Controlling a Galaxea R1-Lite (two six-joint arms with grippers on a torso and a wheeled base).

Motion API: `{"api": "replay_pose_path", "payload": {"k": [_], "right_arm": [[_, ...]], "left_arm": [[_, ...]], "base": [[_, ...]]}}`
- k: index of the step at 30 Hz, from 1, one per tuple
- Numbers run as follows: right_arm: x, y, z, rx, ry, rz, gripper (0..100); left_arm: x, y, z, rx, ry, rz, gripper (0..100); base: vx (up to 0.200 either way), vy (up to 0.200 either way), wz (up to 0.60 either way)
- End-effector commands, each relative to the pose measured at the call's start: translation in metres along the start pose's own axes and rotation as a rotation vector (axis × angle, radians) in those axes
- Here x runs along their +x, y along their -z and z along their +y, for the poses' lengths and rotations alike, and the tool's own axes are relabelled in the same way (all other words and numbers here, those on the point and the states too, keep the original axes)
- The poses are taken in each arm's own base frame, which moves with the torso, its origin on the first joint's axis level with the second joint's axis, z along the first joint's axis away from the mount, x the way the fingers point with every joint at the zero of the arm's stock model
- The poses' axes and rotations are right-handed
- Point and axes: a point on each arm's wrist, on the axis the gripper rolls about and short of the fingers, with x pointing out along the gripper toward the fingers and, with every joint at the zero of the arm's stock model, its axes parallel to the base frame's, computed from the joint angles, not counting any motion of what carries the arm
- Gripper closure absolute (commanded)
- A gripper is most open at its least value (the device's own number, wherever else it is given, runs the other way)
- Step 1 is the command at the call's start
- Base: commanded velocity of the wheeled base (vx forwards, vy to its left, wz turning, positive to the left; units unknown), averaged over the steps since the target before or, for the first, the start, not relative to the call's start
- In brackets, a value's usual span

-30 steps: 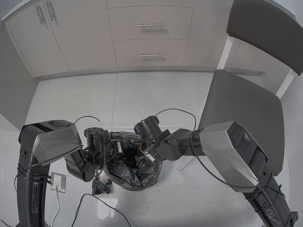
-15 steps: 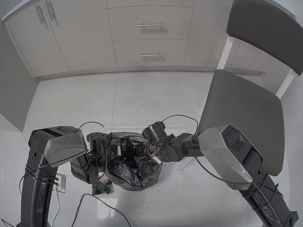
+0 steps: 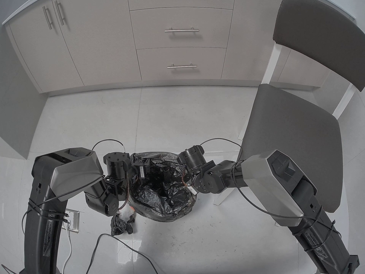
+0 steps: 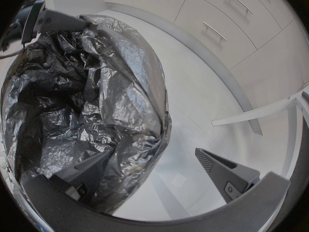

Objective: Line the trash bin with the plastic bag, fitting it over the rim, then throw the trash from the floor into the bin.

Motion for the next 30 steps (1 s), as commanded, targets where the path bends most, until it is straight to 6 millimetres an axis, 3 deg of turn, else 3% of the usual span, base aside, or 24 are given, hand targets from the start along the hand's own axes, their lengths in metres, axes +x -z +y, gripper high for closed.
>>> {"api": "replay_pose_path", "payload": {"k": [1, 5, 15, 19, 23, 30], "right_arm": [[-0.004, -0.005, -0.007, 0.014, 0.008, -0.013, 0], [-0.015, -0.013, -0.009, 0.020, 0.011, -0.034, 0], [-0.069, -0.043, 0.021, -0.017, -0.049, -0.150, 0], [-0.075, -0.045, 0.029, -0.024, -0.060, -0.164, 0], [-0.088, -0.047, 0.052, -0.057, -0.091, -0.184, 0], [-0.083, -0.035, 0.083, -0.106, -0.122, -0.165, 0]], "left_arm": [[-0.006, -0.018, -0.005, -0.027, 0.015, -0.037, 0], [-0.010, -0.018, -0.008, -0.041, 0.022, -0.028, 0], [-0.007, -0.014, -0.007, -0.042, 0.018, -0.023, 0], [-0.006, -0.011, -0.007, -0.040, 0.017, -0.014, 0], [-0.003, -0.006, -0.006, -0.041, 0.014, -0.005, 0], [0.002, -0.002, -0.006, -0.053, 0.011, -0.005, 0]], "base": [[0.000, 0.000, 0.00], [0.000, 0.000, 0.00], [0.000, 0.000, 0.00], [0.000, 0.000, 0.00], [0.000, 0.000, 0.00], [0.000, 0.000, 0.00]]}}
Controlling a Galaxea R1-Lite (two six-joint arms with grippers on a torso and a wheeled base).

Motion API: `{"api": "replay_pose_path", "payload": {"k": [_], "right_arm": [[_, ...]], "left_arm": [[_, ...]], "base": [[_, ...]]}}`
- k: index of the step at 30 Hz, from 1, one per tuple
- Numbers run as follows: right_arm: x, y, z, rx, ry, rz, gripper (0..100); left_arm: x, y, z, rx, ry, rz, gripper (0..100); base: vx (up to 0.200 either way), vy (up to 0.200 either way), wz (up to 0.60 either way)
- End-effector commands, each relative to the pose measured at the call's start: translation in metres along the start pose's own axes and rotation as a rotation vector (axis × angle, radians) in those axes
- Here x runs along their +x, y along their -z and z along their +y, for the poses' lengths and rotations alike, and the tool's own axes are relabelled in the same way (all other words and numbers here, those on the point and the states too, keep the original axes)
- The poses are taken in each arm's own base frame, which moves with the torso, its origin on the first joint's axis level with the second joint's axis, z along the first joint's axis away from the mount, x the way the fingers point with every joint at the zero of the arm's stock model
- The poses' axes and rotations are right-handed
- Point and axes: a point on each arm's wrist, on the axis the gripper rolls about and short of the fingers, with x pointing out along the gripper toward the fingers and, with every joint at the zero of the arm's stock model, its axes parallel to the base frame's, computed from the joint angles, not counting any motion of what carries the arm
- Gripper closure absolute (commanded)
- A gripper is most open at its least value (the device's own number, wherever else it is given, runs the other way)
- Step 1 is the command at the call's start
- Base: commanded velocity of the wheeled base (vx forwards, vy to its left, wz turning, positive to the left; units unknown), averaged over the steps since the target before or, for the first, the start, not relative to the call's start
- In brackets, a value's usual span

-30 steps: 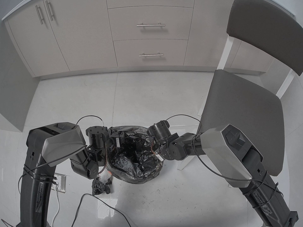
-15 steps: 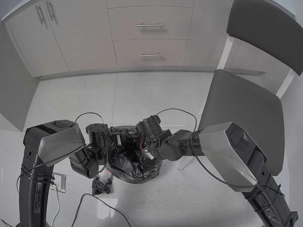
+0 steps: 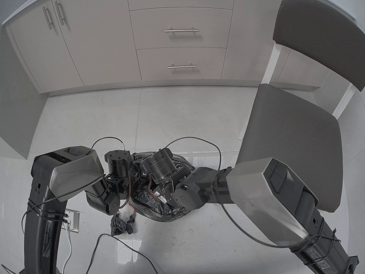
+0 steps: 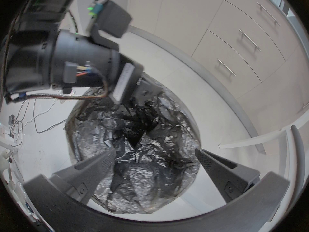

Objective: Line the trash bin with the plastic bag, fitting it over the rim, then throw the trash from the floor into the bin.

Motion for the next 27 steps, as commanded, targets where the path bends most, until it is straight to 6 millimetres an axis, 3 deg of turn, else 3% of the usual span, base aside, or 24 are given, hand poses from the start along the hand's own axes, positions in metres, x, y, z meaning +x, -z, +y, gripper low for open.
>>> {"api": "replay_pose_path", "payload": {"k": [1, 8, 16, 22, 27], "right_arm": [[0.006, 0.009, 0.023, -0.035, -0.026, 0.018, 0], [0.015, 0.022, 0.045, -0.066, -0.046, 0.036, 0], [0.022, 0.030, 0.053, -0.076, -0.052, 0.052, 0], [0.028, 0.036, 0.056, -0.077, -0.051, 0.054, 0], [0.024, 0.029, 0.048, -0.063, -0.043, 0.041, 0]], "left_arm": [[0.003, 0.005, 0.001, 0.000, -0.004, 0.006, 0], [0.002, 0.003, 0.000, -0.001, -0.002, 0.005, 0], [-0.001, -0.004, -0.002, -0.004, 0.006, -0.013, 0], [-0.007, -0.028, -0.003, -0.014, 0.007, -0.047, 0], [-0.016, -0.050, -0.003, -0.020, 0.009, -0.072, 0]], "base": [[0.000, 0.000, 0.00], [0.000, 0.000, 0.00], [0.000, 0.000, 0.00], [0.000, 0.000, 0.00], [0.000, 0.000, 0.00]]}}
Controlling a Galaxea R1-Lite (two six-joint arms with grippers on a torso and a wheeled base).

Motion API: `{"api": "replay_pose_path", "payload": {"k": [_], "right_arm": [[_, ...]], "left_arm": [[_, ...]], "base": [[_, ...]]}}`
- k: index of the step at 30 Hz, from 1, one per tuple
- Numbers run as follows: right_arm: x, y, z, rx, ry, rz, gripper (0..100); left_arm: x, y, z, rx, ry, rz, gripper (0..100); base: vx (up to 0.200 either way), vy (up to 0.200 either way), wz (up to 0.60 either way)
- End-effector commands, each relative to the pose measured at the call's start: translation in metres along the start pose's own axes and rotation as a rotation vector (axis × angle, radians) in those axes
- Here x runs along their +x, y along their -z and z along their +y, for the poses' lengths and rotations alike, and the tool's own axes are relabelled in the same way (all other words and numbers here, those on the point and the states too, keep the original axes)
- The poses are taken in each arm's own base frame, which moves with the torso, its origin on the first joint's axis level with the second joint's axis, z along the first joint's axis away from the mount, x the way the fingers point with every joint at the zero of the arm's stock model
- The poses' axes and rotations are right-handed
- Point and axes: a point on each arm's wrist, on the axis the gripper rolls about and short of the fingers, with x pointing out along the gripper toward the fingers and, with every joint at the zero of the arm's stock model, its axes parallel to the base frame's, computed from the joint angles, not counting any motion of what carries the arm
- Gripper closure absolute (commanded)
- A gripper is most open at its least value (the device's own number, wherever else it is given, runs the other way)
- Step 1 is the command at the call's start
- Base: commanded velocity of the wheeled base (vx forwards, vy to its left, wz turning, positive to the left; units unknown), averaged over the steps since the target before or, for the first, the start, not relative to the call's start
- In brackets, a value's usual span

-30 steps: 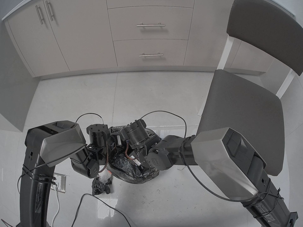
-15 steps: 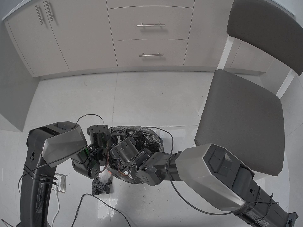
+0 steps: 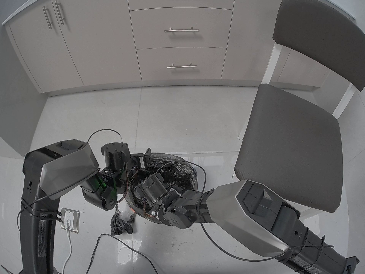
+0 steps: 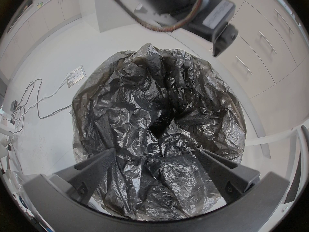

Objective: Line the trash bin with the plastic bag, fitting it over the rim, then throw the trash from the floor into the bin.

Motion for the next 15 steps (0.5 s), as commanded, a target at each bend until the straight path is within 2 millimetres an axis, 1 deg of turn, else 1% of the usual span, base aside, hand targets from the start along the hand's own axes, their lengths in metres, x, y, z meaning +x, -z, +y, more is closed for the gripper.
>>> {"api": "replay_pose_path", "payload": {"k": [1, 5, 7, 8, 11, 12, 13, 14, 15], "right_arm": [[-0.004, -0.005, -0.007, 0.010, 0.006, -0.010, 0], [-0.029, -0.027, -0.029, 0.044, 0.034, -0.064, 0], [-0.039, -0.035, -0.038, 0.058, 0.046, -0.083, 0], [-0.050, -0.043, -0.047, 0.072, 0.064, -0.104, 0], [-0.073, -0.057, -0.066, 0.101, 0.095, -0.134, 0], [-0.086, -0.064, -0.079, 0.124, 0.117, -0.156, 0], [-0.091, -0.067, -0.085, 0.136, 0.126, -0.164, 0], [-0.106, -0.073, -0.106, 0.172, 0.159, -0.186, 0], [-0.115, -0.076, -0.117, 0.188, 0.178, -0.194, 0]], "left_arm": [[-0.008, -0.026, -0.002, -0.011, 0.005, -0.044, 0], [-0.019, -0.046, 0.001, -0.017, 0.003, -0.065, 0], [-0.025, -0.055, 0.001, -0.021, 0.003, -0.080, 0], [-0.032, -0.064, 0.005, -0.023, -0.002, -0.093, 0], [-0.047, -0.076, 0.016, -0.030, -0.022, -0.104, 0], [-0.056, -0.081, 0.025, -0.034, -0.042, -0.105, 0], [-0.058, -0.082, 0.029, -0.035, -0.049, -0.105, 0], [-0.072, -0.086, 0.041, -0.046, -0.073, -0.096, 0], [-0.080, -0.088, 0.046, -0.054, -0.084, -0.093, 0]], "base": [[0.000, 0.000, 0.00], [0.000, 0.000, 0.00], [0.000, 0.000, 0.00], [0.000, 0.000, 0.00], [0.000, 0.000, 0.00], [0.000, 0.000, 0.00], [0.000, 0.000, 0.00], [0.000, 0.000, 0.00], [0.000, 0.000, 0.00]]}}
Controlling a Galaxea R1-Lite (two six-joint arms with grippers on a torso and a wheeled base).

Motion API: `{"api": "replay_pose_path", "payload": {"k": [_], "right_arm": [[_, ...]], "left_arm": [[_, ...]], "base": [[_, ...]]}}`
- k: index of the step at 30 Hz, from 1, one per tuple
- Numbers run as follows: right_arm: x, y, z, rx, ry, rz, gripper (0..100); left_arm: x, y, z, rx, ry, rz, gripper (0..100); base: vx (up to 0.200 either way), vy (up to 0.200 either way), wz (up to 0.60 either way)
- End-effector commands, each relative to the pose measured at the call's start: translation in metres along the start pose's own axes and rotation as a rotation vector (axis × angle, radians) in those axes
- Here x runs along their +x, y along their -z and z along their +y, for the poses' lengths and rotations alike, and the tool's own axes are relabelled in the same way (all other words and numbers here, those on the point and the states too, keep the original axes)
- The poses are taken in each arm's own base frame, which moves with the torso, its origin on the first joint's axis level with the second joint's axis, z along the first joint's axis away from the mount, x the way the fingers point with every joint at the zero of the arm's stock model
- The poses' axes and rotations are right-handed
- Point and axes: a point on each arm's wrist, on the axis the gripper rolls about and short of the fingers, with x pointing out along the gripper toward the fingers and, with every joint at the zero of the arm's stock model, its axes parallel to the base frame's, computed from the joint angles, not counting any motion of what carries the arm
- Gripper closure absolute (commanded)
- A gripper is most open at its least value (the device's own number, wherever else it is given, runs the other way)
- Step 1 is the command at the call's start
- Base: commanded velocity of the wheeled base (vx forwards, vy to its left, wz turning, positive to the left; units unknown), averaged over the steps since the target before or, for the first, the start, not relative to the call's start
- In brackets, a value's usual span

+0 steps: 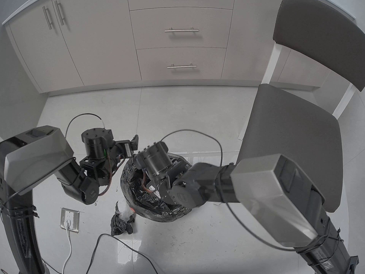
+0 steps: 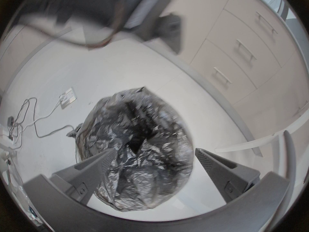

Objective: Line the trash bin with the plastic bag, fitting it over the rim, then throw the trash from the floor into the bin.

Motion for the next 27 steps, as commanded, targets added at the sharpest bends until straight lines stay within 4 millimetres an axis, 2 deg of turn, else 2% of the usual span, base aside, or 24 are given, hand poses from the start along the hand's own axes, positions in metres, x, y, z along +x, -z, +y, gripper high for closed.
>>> {"api": "replay_pose_path", "payload": {"k": [1, 2, 3, 5, 8, 9, 11, 13, 15, 16, 17, 18, 19, 21, 22, 24, 25, 26, 27], "right_arm": [[-0.058, -0.045, -0.077, 0.120, 0.111, -0.096, 0], [-0.067, -0.047, -0.090, 0.129, 0.129, -0.088, 0], [-0.067, -0.047, -0.090, 0.129, 0.129, -0.088, 0], [-0.093, -0.045, -0.121, 0.149, 0.149, -0.009, 0], [-0.117, -0.022, -0.156, 0.189, 0.151, 0.197, 0], [-0.132, -0.007, -0.171, 0.214, 0.153, 0.321, 0], [-0.154, 0.019, -0.189, 0.239, 0.164, 0.540, 0], [-0.173, 0.033, -0.197, 0.274, 0.170, 0.669, 0], [-0.216, 0.050, -0.209, 0.392, 0.085, 0.893, 0], [-0.224, 0.049, -0.212, 0.495, 0.043, 0.892, 0], [-0.227, 0.049, -0.213, 0.526, 0.029, 0.891, 0], [-0.240, 0.049, -0.220, 0.653, -0.017, 0.883, 0], [-0.245, 0.050, -0.225, 0.690, -0.026, 0.876, 0], [-0.282, 0.053, -0.246, 0.796, -0.053, 0.793, 0], [-0.286, 0.053, -0.248, 0.804, -0.053, 0.783, 0], [-0.318, 0.056, -0.258, 0.853, -0.051, 0.697, 0], [-0.326, 0.057, -0.261, 0.866, -0.051, 0.678, 0], [-0.357, 0.063, -0.270, 0.931, -0.054, 0.591, 0], [-0.374, 0.067, -0.275, 0.963, -0.054, 0.533, 0]], "left_arm": [[-0.048, -0.036, 0.036, -0.040, -0.069, -0.028, 0], [-0.059, -0.038, 0.042, -0.044, -0.078, -0.019, 0], [-0.059, -0.038, 0.042, -0.044, -0.078, -0.019, 0], [-0.091, -0.037, 0.056, -0.042, -0.046, 0.034, 0], [-0.120, -0.032, 0.065, -0.045, 0.025, 0.102, 0], [-0.131, -0.027, 0.067, -0.047, 0.052, 0.146, 0], [-0.143, -0.023, 0.068, -0.051, 0.083, 0.191, 0], [-0.150, -0.024, 0.067, -0.052, 0.097, 0.200, 0], [-0.160, -0.029, 0.065, -0.052, 0.108, 0.194, 0], [-0.163, -0.032, 0.063, -0.050, 0.116, 0.193, 0], [-0.164, -0.031, 0.062, -0.050, 0.120, 0.196, 0], [-0.169, -0.033, 0.060, -0.050, 0.130, 0.206, 0], [-0.171, -0.033, 0.059, -0.050, 0.132, 0.213, 0], [-0.186, -0.032, 0.055, -0.086, 0.148, 0.243, 0], [-0.188, -0.032, 0.054, -0.092, 0.154, 0.245, 0], [-0.203, -0.031, 0.046, -0.144, 0.192, 0.272, 0], [-0.206, -0.031, 0.045, -0.148, 0.200, 0.278, 0], [-0.214, -0.029, 0.042, -0.156, 0.218, 0.305, 0], [-0.218, -0.029, 0.041, -0.157, 0.230, 0.321, 0]], "base": [[0.000, 0.000, 0.00], [0.000, 0.000, 0.00], [0.000, 0.000, 0.00], [0.000, 0.000, 0.00], [0.000, 0.000, 0.00], [0.000, 0.000, 0.00], [0.000, 0.000, 0.00], [0.000, 0.000, 0.00], [0.000, 0.000, 0.00], [0.000, 0.000, 0.00], [0.000, 0.000, 0.00], [0.000, 0.000, 0.00], [0.000, 0.000, 0.00], [0.000, 0.000, 0.00], [0.000, 0.000, 0.00], [0.000, 0.000, 0.00], [0.000, 0.000, 0.00], [0.000, 0.000, 0.00], [0.000, 0.000, 0.00]]}}
